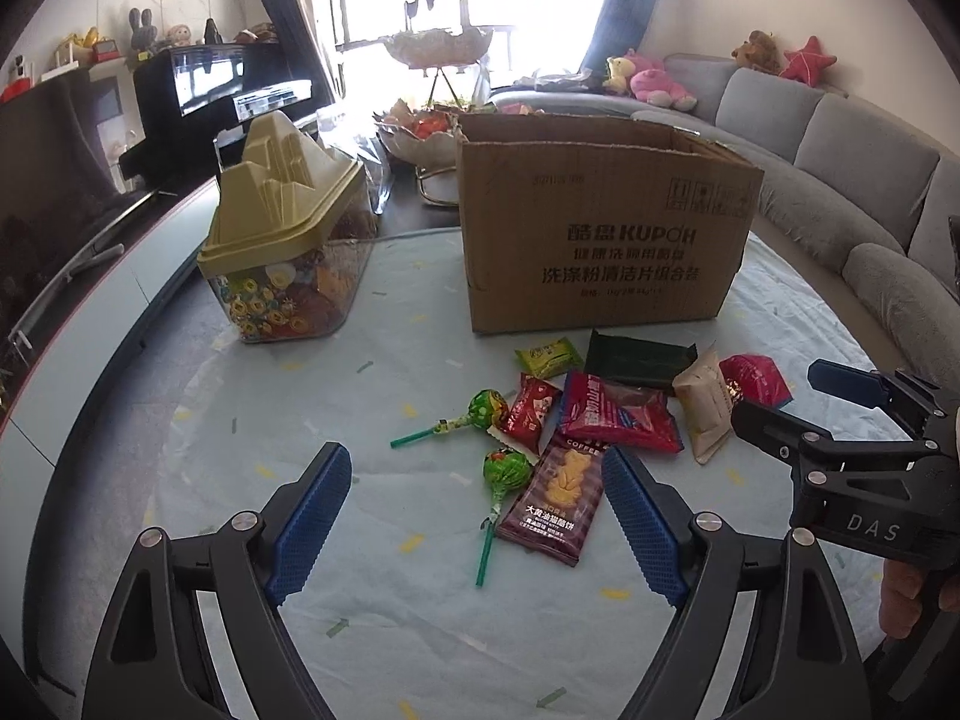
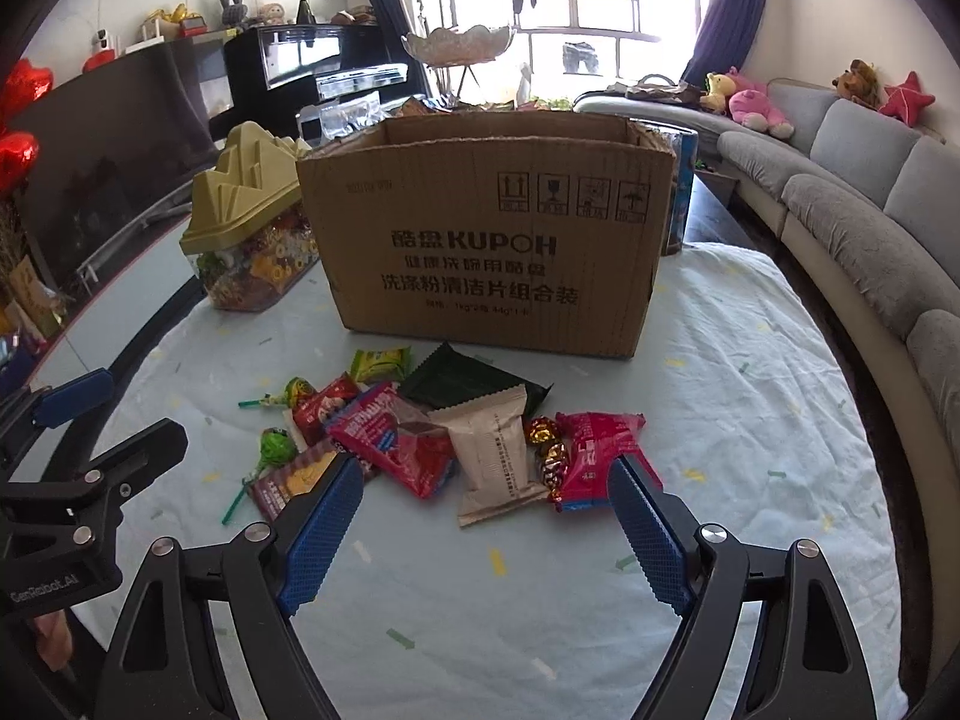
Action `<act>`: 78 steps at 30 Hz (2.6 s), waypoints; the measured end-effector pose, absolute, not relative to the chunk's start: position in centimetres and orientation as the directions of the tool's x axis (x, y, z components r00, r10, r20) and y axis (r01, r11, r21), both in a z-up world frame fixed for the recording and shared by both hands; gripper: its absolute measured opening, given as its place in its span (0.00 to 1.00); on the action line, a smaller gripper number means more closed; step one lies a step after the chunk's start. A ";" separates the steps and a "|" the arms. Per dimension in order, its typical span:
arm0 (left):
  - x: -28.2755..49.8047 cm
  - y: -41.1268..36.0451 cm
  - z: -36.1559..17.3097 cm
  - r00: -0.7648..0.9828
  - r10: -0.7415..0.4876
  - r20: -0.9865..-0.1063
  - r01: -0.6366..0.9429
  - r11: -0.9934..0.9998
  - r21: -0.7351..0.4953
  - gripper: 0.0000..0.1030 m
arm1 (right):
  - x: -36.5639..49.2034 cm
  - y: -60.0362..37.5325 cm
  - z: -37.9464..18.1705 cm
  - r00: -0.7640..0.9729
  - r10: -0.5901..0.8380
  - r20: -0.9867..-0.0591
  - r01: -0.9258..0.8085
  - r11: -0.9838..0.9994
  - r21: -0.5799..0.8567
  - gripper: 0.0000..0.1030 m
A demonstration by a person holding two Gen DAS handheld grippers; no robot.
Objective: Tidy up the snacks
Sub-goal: 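Return both tools to the snack pile, then grasp the green lollipop with the left gripper while the right gripper grasps the beige packet, then lift both snacks into the cardboard box and open both grippers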
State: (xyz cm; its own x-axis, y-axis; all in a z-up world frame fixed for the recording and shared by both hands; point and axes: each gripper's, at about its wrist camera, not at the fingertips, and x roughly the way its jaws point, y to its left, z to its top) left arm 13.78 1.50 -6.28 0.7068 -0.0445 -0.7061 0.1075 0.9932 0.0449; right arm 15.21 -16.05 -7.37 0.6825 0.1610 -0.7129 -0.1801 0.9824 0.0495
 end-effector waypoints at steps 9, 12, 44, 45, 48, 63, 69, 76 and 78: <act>16.4 2.0 -9.1 0.641 -0.086 -0.763 0.116 0.993 -0.014 0.72 | 17.6 -15.9 -9.8 0.621 0.170 -0.765 -0.178 0.981 0.074 0.68; 17.2 2.0 -9.9 0.627 -0.100 -0.773 0.119 0.992 -0.032 0.66 | 18.1 -15.7 -10.3 0.611 0.170 -0.773 -0.185 0.980 0.070 0.64; 18.4 1.3 -10.3 0.596 -0.160 -0.787 0.148 0.985 -0.088 0.25 | 19.1 -14.9 -9.9 0.609 0.186 -0.771 -0.223 0.973 0.058 0.33; 18.2 1.3 -10.0 0.604 -0.161 -0.781 0.149 0.985 -0.088 0.25 | 18.8 -14.9 -9.6 0.614 0.189 -0.767 -0.226 0.972 0.058 0.33; 17.3 1.1 -8.7 0.628 -0.169 -0.760 0.160 0.983 -0.086 0.25 | 18.2 -14.8 -8.8 0.626 0.202 -0.753 -0.235 0.970 0.065 0.33; 15.0 0.1 -2.0 0.748 -0.187 -0.637 0.197 0.979 -0.056 0.25 | 15.3 -15.3 -3.1 0.723 0.249 -0.644 -0.256 0.963 0.085 0.33; 15.5 -0.2 0.8 0.789 -0.188 -0.585 0.199 0.979 -0.047 0.25 | 15.6 -15.6 -0.7 0.760 0.258 -0.597 -0.260 0.962 0.086 0.33; 17.2 -0.4 3.8 0.822 -0.198 -0.533 0.208 0.977 -0.042 0.25 | 16.7 -15.9 2.1 0.795 0.256 -0.550 -0.259 0.963 0.073 0.33; 17.6 -0.5 4.6 0.828 -0.204 -0.523 0.211 0.976 -0.047 0.25 | 17.2 -16.1 2.9 0.804 0.251 -0.540 -0.256 0.964 0.067 0.33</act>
State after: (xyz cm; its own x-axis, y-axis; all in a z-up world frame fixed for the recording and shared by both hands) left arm 17.64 -0.46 4.62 0.8275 -0.2043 -0.5229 0.2114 0.9763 -0.0470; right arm 17.20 -16.09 2.92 0.8036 0.2506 -0.5398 -0.2560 0.9644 0.0666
